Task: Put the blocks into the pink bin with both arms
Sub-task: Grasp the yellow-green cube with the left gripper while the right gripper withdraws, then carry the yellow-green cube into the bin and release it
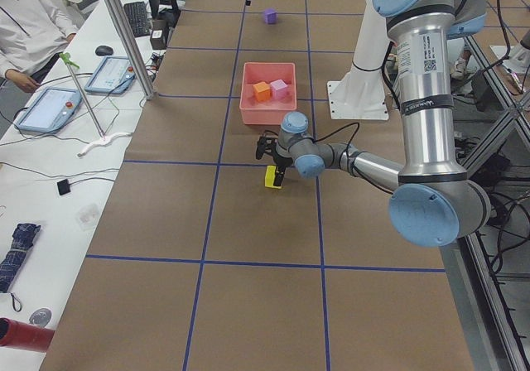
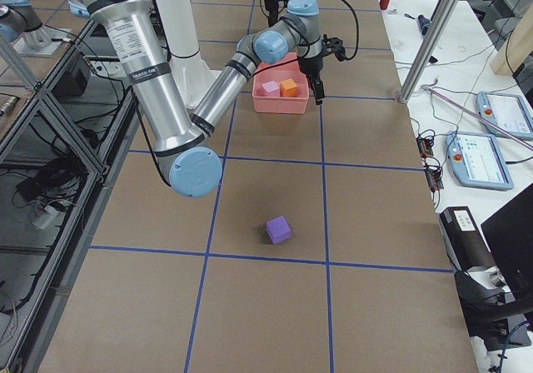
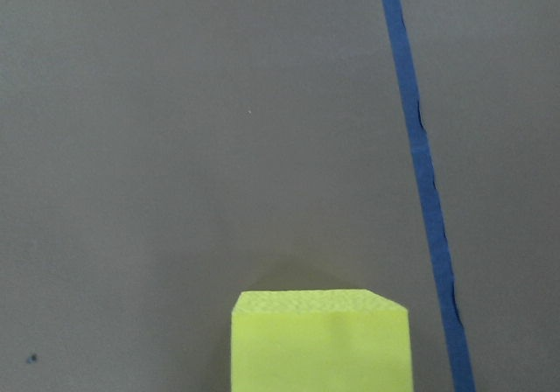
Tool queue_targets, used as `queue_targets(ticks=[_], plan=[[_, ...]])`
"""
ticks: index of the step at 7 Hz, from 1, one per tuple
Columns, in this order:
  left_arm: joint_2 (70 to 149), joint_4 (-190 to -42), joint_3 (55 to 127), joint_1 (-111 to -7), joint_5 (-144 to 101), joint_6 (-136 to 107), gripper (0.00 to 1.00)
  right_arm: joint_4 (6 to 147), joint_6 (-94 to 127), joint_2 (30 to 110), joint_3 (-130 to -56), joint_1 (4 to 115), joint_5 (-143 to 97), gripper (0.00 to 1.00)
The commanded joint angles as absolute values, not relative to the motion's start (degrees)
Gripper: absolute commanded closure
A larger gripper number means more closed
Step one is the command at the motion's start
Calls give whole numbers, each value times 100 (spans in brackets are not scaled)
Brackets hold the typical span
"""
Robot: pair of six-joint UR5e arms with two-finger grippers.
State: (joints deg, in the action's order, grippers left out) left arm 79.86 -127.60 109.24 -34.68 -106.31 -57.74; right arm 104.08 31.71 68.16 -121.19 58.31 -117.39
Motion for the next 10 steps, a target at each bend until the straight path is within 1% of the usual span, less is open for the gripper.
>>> queue_targets(ticks=[1, 2, 4, 5, 6, 7, 8, 9, 10], plan=[[8059, -12640, 10881, -3349, -10468, -5774, 10, 10406, 2543, 7065, -12042, 6124, -11978, 0], [8112, -12630, 10872, -3349, -10468, -5766, 41, 10406, 2070, 7284, -12032, 6396, -12223, 0], [8148, -12630, 10977, -3357, -10529, -5731, 70, 10406, 903, 7697, -11840, 7194, -12855, 0], [8147, -12343, 11299, -3401, -10651, -5730, 80, 10406, 174, 7908, -11613, 7607, -13058, 0], [8522, -11148, 12016, -3575, -10861, -5730, 80, 10398, -520, 8102, -11315, 7916, -13148, 0], [9500, -9691, 12424, -3629, -10855, -5774, 80, 10293, -771, 8365, -11198, 8032, -13166, 0], [10771, -8398, 12428, -3621, -10863, -5809, 79, 9552, -747, 8785, -10962, 8042, -13166, 0], [11698, -7576, 12297, -3586, -10863, -6010, 79, 8744, -704, 9102, -10568, 8042, -13166, 0], [12377, -7454, 11861, -3542, -10863, -6377, 79, 8380, -520, 9262, -10356, 8042, -13175, 0]])
